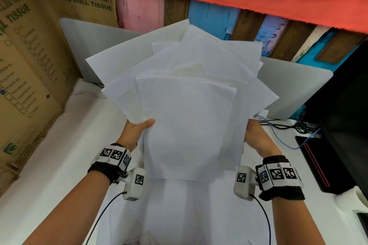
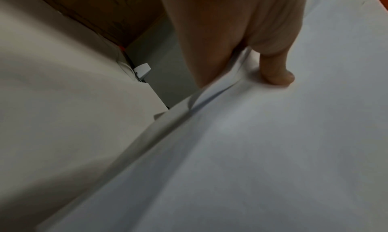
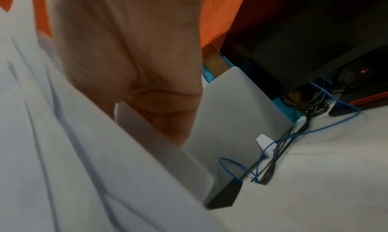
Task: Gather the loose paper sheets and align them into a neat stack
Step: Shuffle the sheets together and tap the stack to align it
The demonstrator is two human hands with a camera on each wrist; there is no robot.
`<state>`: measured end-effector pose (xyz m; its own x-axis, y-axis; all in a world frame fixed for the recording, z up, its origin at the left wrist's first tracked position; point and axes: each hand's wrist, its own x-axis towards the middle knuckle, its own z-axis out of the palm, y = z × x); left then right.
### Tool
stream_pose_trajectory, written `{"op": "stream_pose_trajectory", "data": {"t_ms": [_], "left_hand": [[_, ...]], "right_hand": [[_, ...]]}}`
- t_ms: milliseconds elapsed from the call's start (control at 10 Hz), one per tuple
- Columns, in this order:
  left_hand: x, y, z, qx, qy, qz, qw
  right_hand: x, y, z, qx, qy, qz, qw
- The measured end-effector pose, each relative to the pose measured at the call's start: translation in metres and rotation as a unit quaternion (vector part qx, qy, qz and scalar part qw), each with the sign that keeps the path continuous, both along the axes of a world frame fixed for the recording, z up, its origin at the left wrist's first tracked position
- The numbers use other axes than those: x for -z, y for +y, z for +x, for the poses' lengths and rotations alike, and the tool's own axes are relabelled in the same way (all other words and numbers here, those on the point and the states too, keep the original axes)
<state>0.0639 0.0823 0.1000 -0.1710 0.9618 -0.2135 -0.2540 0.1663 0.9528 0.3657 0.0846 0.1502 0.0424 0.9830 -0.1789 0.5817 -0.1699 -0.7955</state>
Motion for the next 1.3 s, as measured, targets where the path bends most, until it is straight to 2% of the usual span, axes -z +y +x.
{"op": "stream_pose_trajectory", "data": {"t_ms": [100, 200, 300, 400, 500, 600, 700, 800, 900, 1000, 1100, 1200, 1300], "left_hand": [[0.000, -0.001, -0.002, -0.006, -0.004, -0.001, 1.000], [0.000, -0.001, -0.007, -0.006, -0.002, 0.004, 1.000], [0.002, -0.001, -0.010, -0.005, 0.000, 0.000, 1.000], [0.002, 0.000, -0.008, 0.002, 0.003, 0.004, 1.000], [-0.003, 0.000, -0.004, 0.017, 0.008, 0.015, 1.000], [-0.012, 0.000, -0.003, 0.058, 0.017, 0.039, 0.997], [-0.024, 0.000, -0.007, 0.116, 0.013, 0.058, 0.991], [-0.040, 0.002, -0.010, 0.134, 0.009, 0.090, 0.987], [-0.045, 0.011, -0.010, 0.122, 0.017, 0.085, 0.989], [-0.032, 0.020, -0.011, 0.064, 0.047, 0.026, 0.996], [-0.012, 0.026, -0.017, 0.011, 0.073, -0.017, 0.997], [-0.007, 0.023, -0.014, -0.016, 0.068, -0.040, 0.997], [-0.010, 0.024, -0.005, -0.037, 0.072, -0.033, 0.996]], "right_hand": [[0.027, 0.003, 0.005, 0.082, -0.027, 0.038, 0.996], [0.040, -0.001, 0.007, 0.264, 0.041, 0.159, 0.950], [0.046, -0.010, 0.000, 0.273, 0.129, 0.220, 0.928], [0.055, -0.015, -0.008, 0.232, 0.203, 0.156, 0.938], [0.071, -0.017, -0.010, 0.136, 0.217, -0.035, 0.966], [0.075, -0.019, -0.014, 0.008, 0.177, -0.111, 0.978], [0.050, -0.028, -0.021, -0.028, 0.223, -0.085, 0.971], [0.030, -0.041, -0.020, -0.001, 0.438, -0.117, 0.891], [0.028, -0.036, -0.026, 0.036, 0.509, -0.117, 0.852], [0.037, -0.023, -0.028, 0.212, 0.484, -0.111, 0.842], [0.036, -0.019, -0.034, 0.205, 0.481, -0.144, 0.840], [0.044, -0.016, -0.032, 0.174, 0.462, -0.158, 0.855], [0.033, -0.017, -0.036, 0.112, 0.438, -0.132, 0.882]]}}
